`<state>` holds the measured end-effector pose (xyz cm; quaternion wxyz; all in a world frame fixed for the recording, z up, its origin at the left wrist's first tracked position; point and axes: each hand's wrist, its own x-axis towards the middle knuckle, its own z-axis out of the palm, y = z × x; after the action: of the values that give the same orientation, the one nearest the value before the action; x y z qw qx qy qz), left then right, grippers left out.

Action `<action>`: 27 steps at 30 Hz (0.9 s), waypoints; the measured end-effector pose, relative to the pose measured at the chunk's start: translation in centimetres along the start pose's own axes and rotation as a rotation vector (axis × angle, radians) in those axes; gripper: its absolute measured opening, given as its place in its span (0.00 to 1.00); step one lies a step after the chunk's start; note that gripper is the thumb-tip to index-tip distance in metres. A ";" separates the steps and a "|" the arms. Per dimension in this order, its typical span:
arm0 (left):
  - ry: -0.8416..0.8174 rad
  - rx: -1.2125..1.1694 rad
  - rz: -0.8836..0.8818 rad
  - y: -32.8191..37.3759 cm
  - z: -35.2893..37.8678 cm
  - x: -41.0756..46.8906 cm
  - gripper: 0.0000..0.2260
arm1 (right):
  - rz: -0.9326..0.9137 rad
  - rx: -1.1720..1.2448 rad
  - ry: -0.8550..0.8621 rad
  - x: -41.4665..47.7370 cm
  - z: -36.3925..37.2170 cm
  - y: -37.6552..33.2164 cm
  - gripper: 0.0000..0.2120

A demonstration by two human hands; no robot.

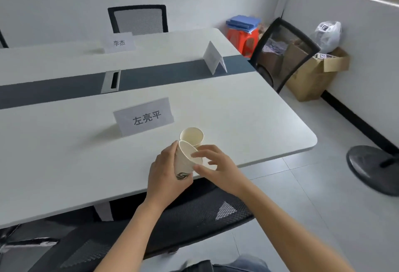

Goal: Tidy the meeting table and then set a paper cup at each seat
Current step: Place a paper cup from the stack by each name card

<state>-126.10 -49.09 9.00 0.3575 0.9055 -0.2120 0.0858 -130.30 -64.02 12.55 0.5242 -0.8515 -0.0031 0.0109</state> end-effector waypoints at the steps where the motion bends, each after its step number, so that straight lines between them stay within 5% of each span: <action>1: -0.009 0.023 0.053 1.1 0.4 0.3 0.36 | -0.006 -0.002 0.019 -0.5 -0.8 0.2 0.09; 15: -0.245 -0.128 0.409 24.0 18.4 4.2 0.35 | 0.156 0.017 0.612 -12.9 -22.8 9.6 0.03; 21: -0.454 -0.208 0.418 30.0 26.8 1.9 0.34 | 0.356 0.121 0.764 -18.6 -29.0 14.9 0.13; 27: -0.603 -0.234 0.443 33.4 32.2 1.4 0.32 | 0.464 0.501 0.934 -20.5 -31.9 19.2 0.12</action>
<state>-139.56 -93.38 6.38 0.3527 0.7755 -0.5062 -0.1340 -150.25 -101.54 10.08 0.6395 -0.5943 0.4181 -0.2510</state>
